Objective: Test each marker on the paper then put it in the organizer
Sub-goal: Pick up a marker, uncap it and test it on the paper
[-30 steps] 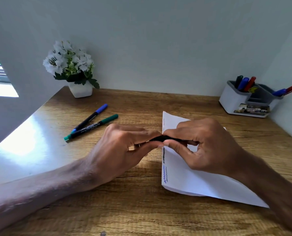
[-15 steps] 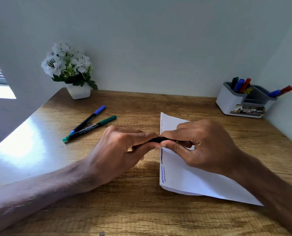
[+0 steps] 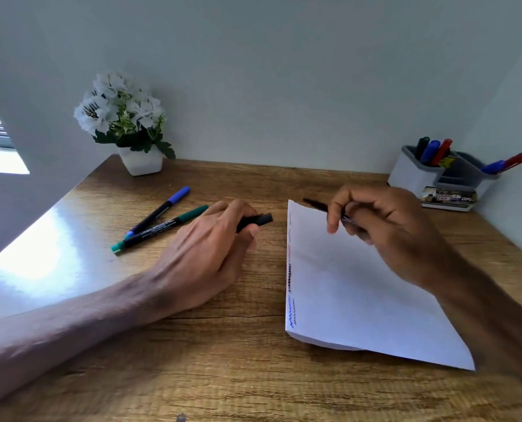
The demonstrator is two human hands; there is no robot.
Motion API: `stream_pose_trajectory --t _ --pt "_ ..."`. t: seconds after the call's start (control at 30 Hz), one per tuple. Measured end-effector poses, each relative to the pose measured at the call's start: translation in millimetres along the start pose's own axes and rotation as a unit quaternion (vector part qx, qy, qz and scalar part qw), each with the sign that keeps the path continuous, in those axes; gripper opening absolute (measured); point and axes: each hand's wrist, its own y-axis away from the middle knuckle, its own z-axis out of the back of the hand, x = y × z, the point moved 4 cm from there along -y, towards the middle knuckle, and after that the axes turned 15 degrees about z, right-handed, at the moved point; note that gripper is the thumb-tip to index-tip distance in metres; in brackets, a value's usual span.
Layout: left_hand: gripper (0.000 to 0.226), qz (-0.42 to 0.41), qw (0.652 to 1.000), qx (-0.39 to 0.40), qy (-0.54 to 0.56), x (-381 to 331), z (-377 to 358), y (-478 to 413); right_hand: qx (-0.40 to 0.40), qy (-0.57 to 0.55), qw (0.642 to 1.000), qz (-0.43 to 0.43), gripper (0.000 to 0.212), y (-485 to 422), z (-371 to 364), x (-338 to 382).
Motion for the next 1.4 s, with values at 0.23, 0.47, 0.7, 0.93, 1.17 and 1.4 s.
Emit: stream_pose_trajectory --t 0.23,0.47,0.7,0.93,1.17,1.4 --pt "0.036 0.02 0.994 0.101 0.033 -6 -4 3 -0.096 -0.317 0.937 -0.111 0.031 4 -1 -12" --pt "0.076 -0.02 0.983 0.176 0.046 -16 -3 7 -0.033 -0.257 0.956 -0.139 0.026 7 -23 -6" --pt "0.09 -0.052 0.974 0.219 -0.002 -23 -7 11 0.034 -0.287 0.947 -0.142 0.025 10 -25 6" --pt "0.088 -0.036 0.973 0.225 -0.044 -19 -10 8 0.077 -0.281 0.947 -0.136 0.008 12 -42 8" --pt "0.081 -0.015 0.975 0.217 -0.045 -20 -7 7 0.073 -0.278 0.954 -0.089 0.005 13 -50 8" --pt "0.087 -0.008 0.975 0.219 -0.037 -18 -8 8 0.078 -0.211 0.974 -0.015 0.003 17 -61 14"
